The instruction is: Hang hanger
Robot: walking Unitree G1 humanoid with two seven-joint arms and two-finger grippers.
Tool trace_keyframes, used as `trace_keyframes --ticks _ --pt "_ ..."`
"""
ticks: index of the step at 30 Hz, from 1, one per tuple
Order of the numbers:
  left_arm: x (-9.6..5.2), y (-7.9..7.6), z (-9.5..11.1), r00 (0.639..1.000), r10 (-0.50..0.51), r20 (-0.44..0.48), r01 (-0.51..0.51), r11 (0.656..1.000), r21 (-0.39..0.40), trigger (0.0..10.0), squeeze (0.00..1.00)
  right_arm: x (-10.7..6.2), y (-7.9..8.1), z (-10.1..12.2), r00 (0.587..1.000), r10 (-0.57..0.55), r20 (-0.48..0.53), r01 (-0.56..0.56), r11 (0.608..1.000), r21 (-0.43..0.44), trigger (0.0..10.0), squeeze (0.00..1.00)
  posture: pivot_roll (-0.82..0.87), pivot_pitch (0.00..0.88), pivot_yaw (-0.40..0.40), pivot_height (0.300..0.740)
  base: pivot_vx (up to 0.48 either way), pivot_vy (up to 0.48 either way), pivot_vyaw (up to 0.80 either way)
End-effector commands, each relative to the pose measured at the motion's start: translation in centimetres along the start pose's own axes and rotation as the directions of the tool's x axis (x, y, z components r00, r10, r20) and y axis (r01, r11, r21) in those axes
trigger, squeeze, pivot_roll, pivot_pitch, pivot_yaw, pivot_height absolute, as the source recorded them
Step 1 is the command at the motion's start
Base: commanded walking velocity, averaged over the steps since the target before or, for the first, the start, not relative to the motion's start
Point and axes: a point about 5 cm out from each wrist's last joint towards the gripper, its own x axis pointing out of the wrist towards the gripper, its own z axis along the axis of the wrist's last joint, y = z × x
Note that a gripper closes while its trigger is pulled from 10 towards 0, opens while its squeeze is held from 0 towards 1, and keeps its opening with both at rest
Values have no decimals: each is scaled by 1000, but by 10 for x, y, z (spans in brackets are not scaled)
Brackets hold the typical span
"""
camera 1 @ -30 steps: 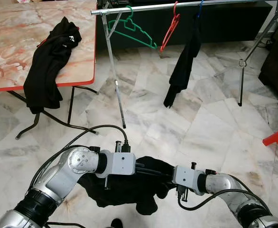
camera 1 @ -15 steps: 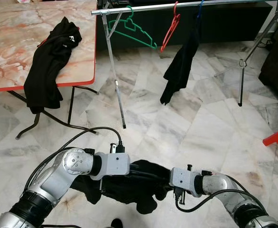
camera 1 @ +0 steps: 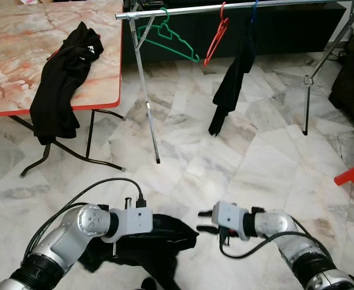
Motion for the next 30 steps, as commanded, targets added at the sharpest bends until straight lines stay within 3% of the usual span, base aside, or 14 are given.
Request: trace_keyframes --ticks 1,5,6,7,11,12,15,16,17,18,20,23,26,30 --pt "2 2 -1 998 52 34 -47 989 -139 0 0 -3 -11 1 988 -152 8 152 988 17 10000 1000 69 217 10 740 0 0 0" --pt "5 7 9 989 105 107 -71 956 -283 0 0 2 -7 2 958 -284 43 279 955 95 10000 941 65 219 9 740 0 0 0" --pt "6 9 16 981 123 148 -68 941 -332 0 0 6 -1 -2 931 -363 31 355 923 147 10000 0 65 219 9 740 0 0 0" --pt "6 9 16 981 123 148 -68 941 -332 0 0 6 -1 -2 931 -363 31 355 923 147 10000 0 65 219 9 740 0 0 0" --pt "9 20 27 963 207 175 -109 886 -450 0 0 3 14 -38 761 -606 -232 648 727 225 10000 0 55 227 8 740 0 0 0" --pt "9 20 27 963 207 175 -109 886 -450 0 0 3 14 -38 761 -606 -232 648 727 225 10000 0 55 227 8 740 0 0 0" --pt "10 24 35 950 239 203 -107 855 -507 0 0 1 25 -45 684 -677 -271 728 605 323 10000 0 50 230 8 740 0 0 0" --pt "10 25 38 945 245 216 -102 850 -517 0 0 0 27 -45 640 -718 -273 761 544 354 10000 0 51 233 7 740 0 0 0" --pt "10 25 44 940 250 231 -95 844 -528 0 0 -3 31 -45 559 -778 -287 795 405 451 10000 0 53 233 6 740 0 0 0" --pt "10 25 44 940 250 231 -95 844 -528 0 0 -3 31 -45 559 -778 -287 795 405 451 10000 0 53 233 6 740 0 0 0" --pt "10 26 45 938 263 226 -107 841 -531 0 0 -5 37 -47 501 -805 -318 792 278 544 10000 0 54 235 3 740 0 0 0" --pt "10 28 48 931 289 223 -127 829 -544 0 0 2 48 -47 529 -776 -343 754 245 609 10000 0 45 234 -1 740 0 0 0" --pt "7 28 65 920 280 273 -90 832 -548 0 0 9 62 -50 584 -737 -339 717 274 640 10000 0 51 236 -4 740 0 0 0" --pt "6 25 73 920 264 290 -75 845 -530 0 0 7 64 -52 562 -751 -346 716 233 658 10000 0 53 234 -7 740 0 0 0"
